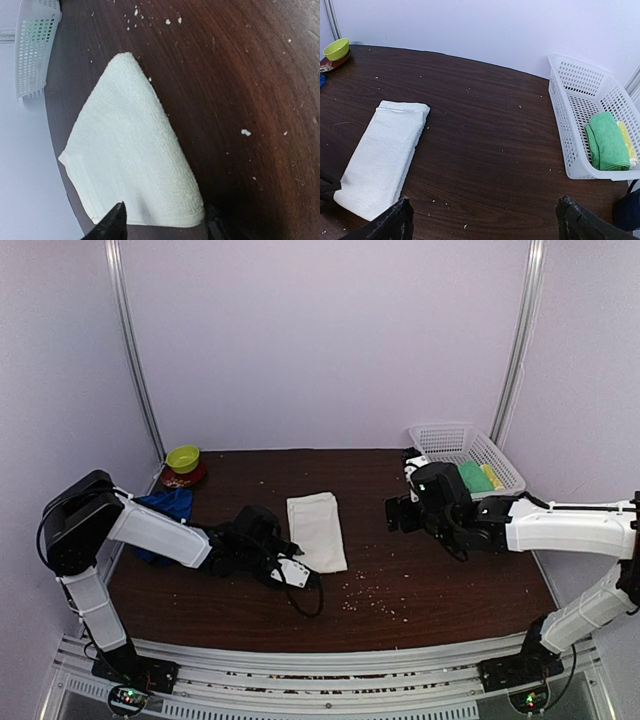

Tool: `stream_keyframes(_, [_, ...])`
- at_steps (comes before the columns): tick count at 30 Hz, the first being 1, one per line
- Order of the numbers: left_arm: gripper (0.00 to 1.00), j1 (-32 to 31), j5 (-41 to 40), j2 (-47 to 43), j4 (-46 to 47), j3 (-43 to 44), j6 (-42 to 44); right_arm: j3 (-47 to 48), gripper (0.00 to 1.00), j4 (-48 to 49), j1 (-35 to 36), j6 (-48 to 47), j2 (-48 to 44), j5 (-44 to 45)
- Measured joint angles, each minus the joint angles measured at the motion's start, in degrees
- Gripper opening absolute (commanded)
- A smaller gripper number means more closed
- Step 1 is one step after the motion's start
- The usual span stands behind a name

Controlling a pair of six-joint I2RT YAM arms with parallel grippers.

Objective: Roll the towels
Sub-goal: Pick up the towel from the center of the board.

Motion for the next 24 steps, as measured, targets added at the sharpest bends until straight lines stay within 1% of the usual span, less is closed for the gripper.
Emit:
stream_keyframes(3, [0.44, -0.13, -0.44, 1.14, 0.28, 0.68, 0.02, -0.39, 1.0, 0.37, -0.02, -0.15, -0.9, 0.0])
stream_keyframes(4, [0.4, -0.17, -0.66, 1.53, 0.44, 0.92, 0.02, -0.55, 1.0, 0.55, 0.0, -0.22, -1.22, 0.0])
stream_keyframes(12, [0.01, -0.35, -2.67, 3.5, 1.18, 1.55, -2.43, -1.18, 1.0, 1.64, 0.0, -1.92, -1.66, -0.24])
stream_keyframes(13, [0.0, -0.35, -2.71, 3.52, 0.9, 1.55, -2.82, -1.44, 1.0, 2.12, 0.0, -2.82, -1.64, -0.63])
stream_keyframes(18, [0.0, -0.35, -2.27, 2.82, -0.87, 1.55, -5.57, -3.67, 1.0, 5.09, 0.0, -8.04, -1.01, -3.87])
stream_keyframes(21, [0.0, -0.26, -0.98, 1.7, -3.3, 1.49, -7.23, -5.53, 1.0, 7.93, 0.07, -11.72, -0.31, -7.74])
stream_keyframes(24, [0.0, 0.39, 1.99, 0.31, -6.8, 1.49, -9.05, -8.92, 1.0, 12.87, 0.61, -16.79, -0.24, -12.72])
